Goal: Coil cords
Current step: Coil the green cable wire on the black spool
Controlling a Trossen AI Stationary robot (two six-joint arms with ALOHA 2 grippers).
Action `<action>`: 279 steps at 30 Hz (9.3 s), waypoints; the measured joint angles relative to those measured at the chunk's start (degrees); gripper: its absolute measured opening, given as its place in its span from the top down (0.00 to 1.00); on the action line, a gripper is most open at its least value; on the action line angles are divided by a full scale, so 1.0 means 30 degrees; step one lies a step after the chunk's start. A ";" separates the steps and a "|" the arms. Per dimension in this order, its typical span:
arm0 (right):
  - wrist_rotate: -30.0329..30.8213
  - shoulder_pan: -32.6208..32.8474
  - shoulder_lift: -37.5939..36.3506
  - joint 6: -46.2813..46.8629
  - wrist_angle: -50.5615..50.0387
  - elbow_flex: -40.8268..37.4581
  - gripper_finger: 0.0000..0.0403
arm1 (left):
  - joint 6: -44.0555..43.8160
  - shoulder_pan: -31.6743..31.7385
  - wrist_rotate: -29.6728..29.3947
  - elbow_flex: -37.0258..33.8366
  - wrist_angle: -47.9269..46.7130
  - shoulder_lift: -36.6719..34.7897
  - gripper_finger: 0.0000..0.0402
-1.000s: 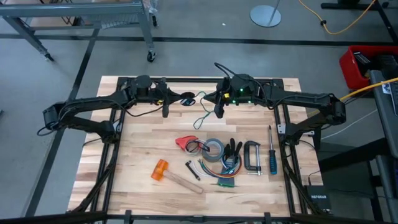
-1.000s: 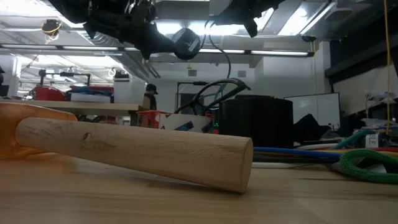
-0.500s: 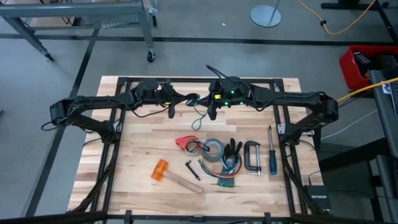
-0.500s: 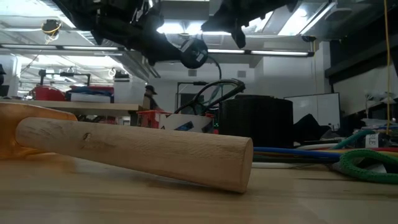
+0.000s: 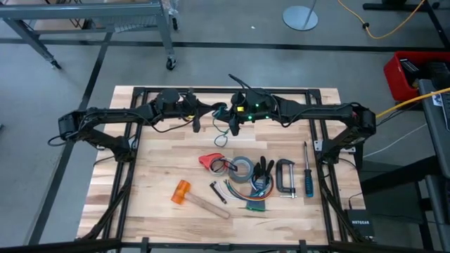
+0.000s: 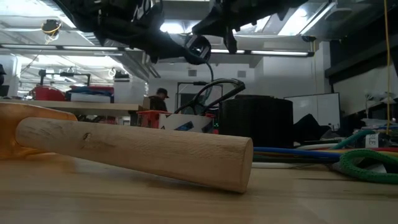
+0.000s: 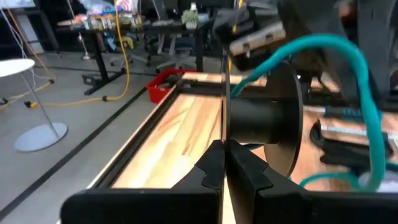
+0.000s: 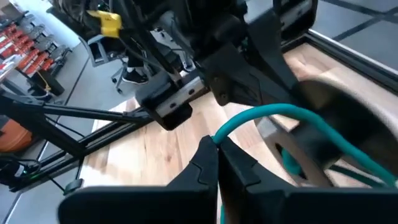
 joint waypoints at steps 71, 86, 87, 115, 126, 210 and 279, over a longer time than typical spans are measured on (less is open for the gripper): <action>-1.0569 -0.2270 -0.2160 0.1936 0.0684 -0.0022 0.58 | -0.1849 -0.0078 -0.0111 0.0058 0.1598 -0.1629 1.00; -0.6481 -0.3472 -0.2387 -0.2384 -0.4355 -0.0007 0.58 | -0.2245 -0.0095 0.7036 0.0029 0.0871 -0.1758 1.00; -0.6516 -0.3342 -0.2304 -0.2585 -0.4328 -0.0007 0.58 | -0.2245 -0.0087 0.7064 0.0023 0.0871 -0.1757 1.00; -0.4643 -0.1115 -0.0878 -0.5093 -0.1164 -0.0007 0.58 | -0.2398 -0.0852 0.7091 0.0015 0.1071 -0.1750 1.00; -0.5526 -0.0730 -0.0451 -0.5079 0.0029 -0.0007 0.66 | -0.2391 -0.0861 0.7298 -0.0007 0.1082 -0.1758 1.00; -0.5504 -0.4022 -0.1548 -0.6114 -0.1208 0.0000 1.00 | -0.3695 -0.1502 0.5698 0.0015 0.1072 -0.0315 0.73; -0.4981 -0.4896 -0.3894 -0.9611 -0.4909 0.8772 1.00 | -0.1039 -0.1719 0.1343 0.0000 -0.1237 -0.0280 0.61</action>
